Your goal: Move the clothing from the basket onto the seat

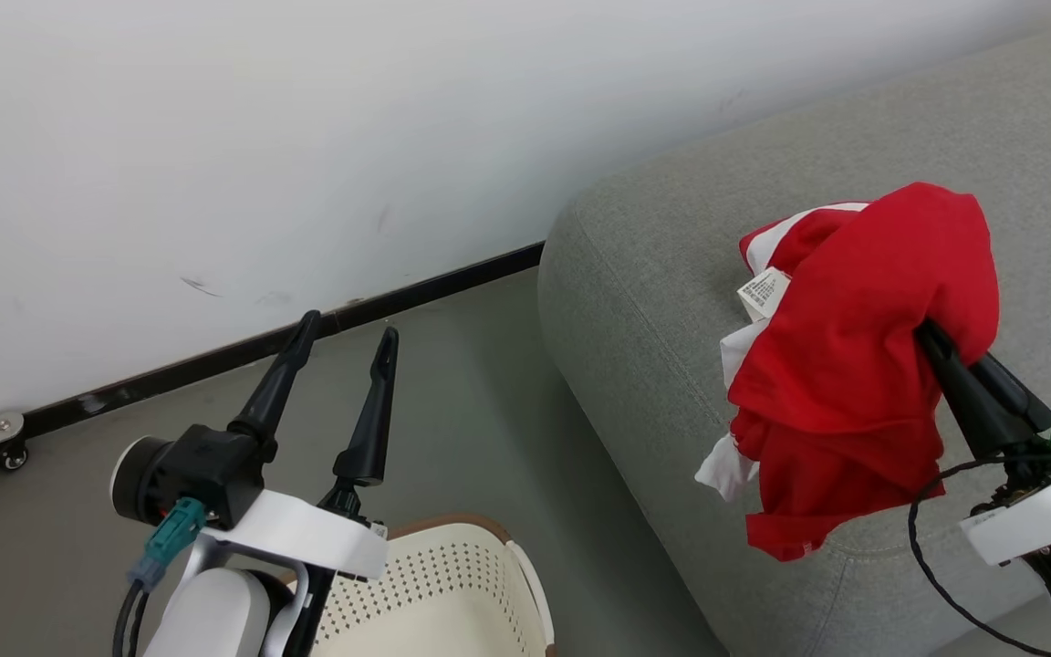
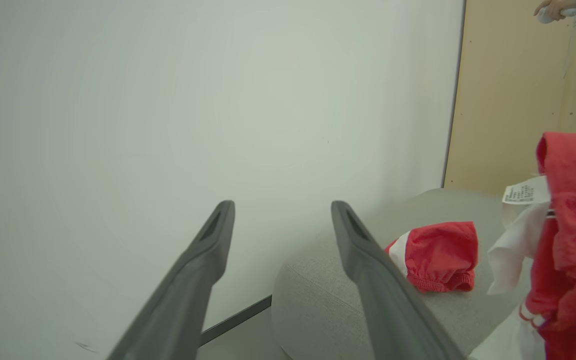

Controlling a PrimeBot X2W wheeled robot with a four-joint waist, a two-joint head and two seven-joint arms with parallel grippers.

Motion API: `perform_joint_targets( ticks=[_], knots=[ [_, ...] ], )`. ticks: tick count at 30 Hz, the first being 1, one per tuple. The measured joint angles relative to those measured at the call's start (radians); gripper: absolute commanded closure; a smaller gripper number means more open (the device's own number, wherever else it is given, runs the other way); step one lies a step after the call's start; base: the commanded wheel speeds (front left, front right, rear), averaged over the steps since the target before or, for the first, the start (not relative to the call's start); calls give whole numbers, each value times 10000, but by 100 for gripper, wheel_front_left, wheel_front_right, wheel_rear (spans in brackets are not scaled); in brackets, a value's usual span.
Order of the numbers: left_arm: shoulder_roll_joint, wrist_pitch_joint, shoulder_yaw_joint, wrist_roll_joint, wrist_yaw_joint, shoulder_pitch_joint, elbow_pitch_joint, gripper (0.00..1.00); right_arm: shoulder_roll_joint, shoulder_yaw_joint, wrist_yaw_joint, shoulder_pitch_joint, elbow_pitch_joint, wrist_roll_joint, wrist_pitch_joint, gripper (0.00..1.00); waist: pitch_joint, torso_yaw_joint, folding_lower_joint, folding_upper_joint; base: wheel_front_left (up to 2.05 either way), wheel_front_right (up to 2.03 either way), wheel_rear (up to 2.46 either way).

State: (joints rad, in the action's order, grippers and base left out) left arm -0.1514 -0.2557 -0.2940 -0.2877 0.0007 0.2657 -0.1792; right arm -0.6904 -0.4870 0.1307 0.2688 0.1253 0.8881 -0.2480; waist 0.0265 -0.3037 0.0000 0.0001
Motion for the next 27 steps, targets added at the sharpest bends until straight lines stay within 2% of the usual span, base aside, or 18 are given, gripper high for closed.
perform_joint_targets(
  ticks=[6,12,27],
  knots=[
    [-128,0,253,178,150,-220,238,0,-92,192,0,884,-13,105,134,100,-257,-190,0,0,0,0,0],
    [-364,0,449,431,274,-225,631,0,-309,464,0,2256,151,341,727,100,-597,-284,0,0,0,0,0],
    [-679,0,581,823,451,-241,1517,0,-1032,1661,0,4922,2102,324,2059,100,-1446,-83,0,0,0,0,0]
  ],
)
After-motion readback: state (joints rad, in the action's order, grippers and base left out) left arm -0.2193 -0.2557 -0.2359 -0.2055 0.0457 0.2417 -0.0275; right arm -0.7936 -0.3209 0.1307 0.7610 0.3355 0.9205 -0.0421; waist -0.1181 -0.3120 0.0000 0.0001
